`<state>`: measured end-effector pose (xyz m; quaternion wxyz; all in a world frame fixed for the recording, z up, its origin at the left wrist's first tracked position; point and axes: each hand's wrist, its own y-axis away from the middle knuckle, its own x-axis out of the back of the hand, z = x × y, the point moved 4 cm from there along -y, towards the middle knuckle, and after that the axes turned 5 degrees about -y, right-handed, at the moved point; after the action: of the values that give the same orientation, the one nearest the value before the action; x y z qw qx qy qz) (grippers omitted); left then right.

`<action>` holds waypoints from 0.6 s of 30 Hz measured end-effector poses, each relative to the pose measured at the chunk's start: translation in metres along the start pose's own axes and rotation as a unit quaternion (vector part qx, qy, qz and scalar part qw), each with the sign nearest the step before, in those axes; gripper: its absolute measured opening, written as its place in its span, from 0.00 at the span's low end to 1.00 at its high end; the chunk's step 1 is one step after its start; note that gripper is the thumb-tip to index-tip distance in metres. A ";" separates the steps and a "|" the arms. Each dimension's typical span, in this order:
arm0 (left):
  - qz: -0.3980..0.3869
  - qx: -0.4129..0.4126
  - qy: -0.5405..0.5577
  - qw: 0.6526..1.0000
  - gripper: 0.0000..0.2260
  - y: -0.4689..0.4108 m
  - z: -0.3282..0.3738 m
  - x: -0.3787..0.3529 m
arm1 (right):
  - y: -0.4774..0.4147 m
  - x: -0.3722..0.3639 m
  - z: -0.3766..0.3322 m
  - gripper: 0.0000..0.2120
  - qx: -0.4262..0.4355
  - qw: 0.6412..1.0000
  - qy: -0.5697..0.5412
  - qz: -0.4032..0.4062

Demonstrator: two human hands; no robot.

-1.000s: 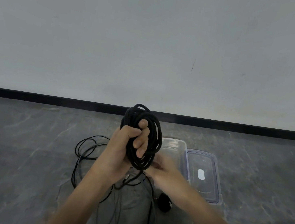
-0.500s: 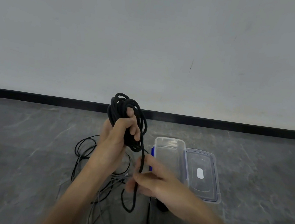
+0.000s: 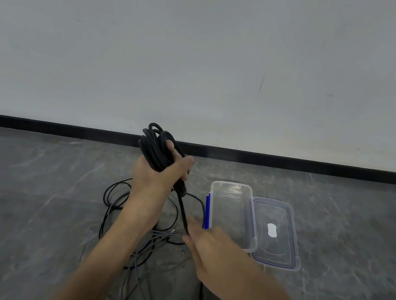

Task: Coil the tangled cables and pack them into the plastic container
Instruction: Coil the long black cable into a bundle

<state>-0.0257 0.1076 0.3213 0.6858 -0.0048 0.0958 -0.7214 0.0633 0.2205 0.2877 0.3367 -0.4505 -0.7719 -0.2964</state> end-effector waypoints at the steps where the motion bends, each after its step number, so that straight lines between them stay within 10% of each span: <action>1: -0.011 -0.001 0.004 1.000 0.04 0.001 0.000 0.000 | 0.000 -0.001 -0.001 0.12 0.002 1.000 0.012 -0.006; 9: -0.019 0.023 -0.069 0.997 0.05 0.006 -0.005 -0.002 | 0.005 0.026 -0.014 0.11 0.068 0.997 0.005 0.033; 18: -0.037 -0.007 -0.186 0.982 0.24 0.004 -0.006 -0.002 | 0.005 0.025 -0.015 0.05 0.024 0.952 -0.305 0.015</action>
<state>-0.0222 0.1106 0.3148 0.6646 -0.1471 -0.0290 -0.7320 0.0629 0.2236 0.3175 0.1007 -0.5227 -0.8379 -0.1210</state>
